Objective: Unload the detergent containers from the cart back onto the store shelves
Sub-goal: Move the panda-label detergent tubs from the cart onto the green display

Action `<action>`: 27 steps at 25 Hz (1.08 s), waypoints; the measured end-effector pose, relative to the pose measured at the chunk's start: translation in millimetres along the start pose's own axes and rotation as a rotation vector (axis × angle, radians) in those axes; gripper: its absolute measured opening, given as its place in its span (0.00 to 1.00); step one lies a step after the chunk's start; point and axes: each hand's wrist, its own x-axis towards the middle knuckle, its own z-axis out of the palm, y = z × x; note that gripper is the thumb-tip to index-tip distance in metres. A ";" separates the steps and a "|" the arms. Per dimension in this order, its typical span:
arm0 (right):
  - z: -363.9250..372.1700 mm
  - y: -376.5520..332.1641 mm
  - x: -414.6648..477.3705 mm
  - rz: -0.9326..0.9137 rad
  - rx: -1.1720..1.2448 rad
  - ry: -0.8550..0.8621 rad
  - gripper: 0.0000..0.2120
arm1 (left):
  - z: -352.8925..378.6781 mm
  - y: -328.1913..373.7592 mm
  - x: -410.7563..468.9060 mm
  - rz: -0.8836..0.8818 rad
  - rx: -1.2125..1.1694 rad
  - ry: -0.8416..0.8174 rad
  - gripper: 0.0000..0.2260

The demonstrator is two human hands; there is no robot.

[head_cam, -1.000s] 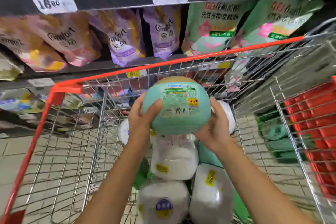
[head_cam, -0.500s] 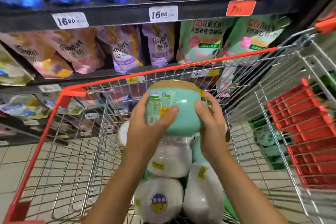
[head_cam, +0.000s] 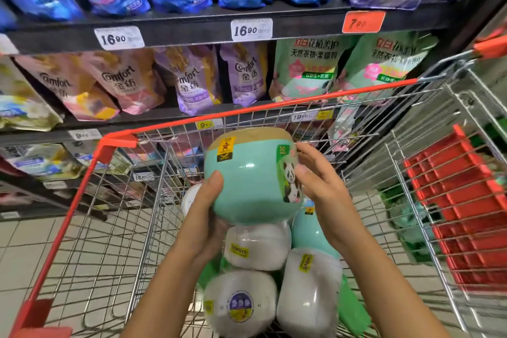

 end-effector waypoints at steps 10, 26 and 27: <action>-16.3 -3.0 -17.7 0.128 0.361 0.094 0.33 | 19.9 5.6 9.8 0.038 0.206 -0.019 0.11; -58.4 -50.3 -297.1 -0.362 0.409 0.936 0.28 | 168.3 -90.8 -96.3 -0.151 0.489 -0.974 0.32; -62.9 -51.5 -320.0 -0.395 0.426 0.981 0.28 | 181.2 -102.7 -112.1 -0.160 0.494 -1.031 0.32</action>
